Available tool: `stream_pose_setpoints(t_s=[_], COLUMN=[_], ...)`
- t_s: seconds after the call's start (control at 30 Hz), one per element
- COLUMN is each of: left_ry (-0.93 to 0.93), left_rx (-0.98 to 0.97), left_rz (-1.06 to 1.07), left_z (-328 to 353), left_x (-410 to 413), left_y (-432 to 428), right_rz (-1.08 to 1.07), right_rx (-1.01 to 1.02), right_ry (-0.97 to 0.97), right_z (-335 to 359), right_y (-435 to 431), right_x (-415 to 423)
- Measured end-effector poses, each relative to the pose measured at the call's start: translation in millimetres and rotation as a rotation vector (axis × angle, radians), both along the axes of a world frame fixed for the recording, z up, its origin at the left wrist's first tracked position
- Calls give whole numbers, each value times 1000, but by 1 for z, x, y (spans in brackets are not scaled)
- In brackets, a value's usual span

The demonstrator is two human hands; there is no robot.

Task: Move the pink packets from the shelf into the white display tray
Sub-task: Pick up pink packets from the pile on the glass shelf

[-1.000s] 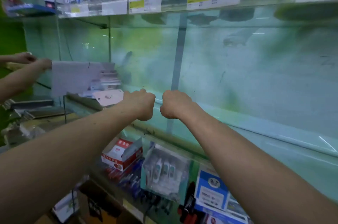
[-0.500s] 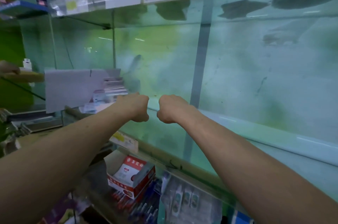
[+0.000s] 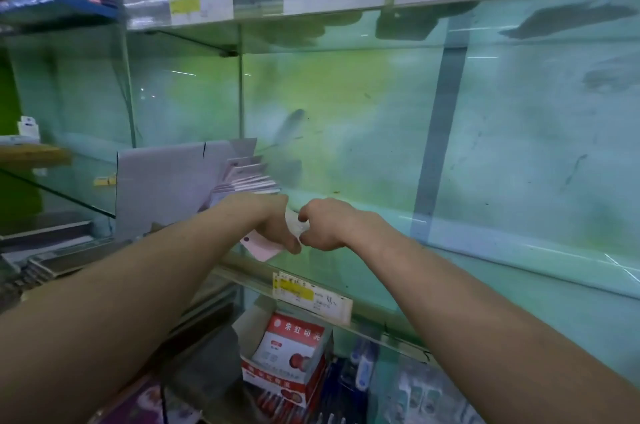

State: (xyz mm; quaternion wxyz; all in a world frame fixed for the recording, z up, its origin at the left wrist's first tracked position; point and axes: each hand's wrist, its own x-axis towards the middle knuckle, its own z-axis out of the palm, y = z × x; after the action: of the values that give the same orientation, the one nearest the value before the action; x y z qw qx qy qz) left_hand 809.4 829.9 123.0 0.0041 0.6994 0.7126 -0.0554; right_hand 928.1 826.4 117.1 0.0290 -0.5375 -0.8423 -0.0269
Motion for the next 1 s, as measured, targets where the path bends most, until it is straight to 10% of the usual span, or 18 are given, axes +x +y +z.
stream_pose_setpoints(t_s=[0.5, 0.8, 1.0], left_ry=[-504, -1258, -728], left_rx=[215, -62, 136], left_rz=[-16, 65, -84], left_z=[18, 26, 24], left_x=[-10, 9, -6], left_y=[5, 11, 20], right_rz=[-50, -120, -172], right_rx=[-177, -219, -117], right_ry=[169, 384, 318], right_z=[14, 33, 36], right_y=[-13, -23, -9], right_x=[-2, -3, 3])
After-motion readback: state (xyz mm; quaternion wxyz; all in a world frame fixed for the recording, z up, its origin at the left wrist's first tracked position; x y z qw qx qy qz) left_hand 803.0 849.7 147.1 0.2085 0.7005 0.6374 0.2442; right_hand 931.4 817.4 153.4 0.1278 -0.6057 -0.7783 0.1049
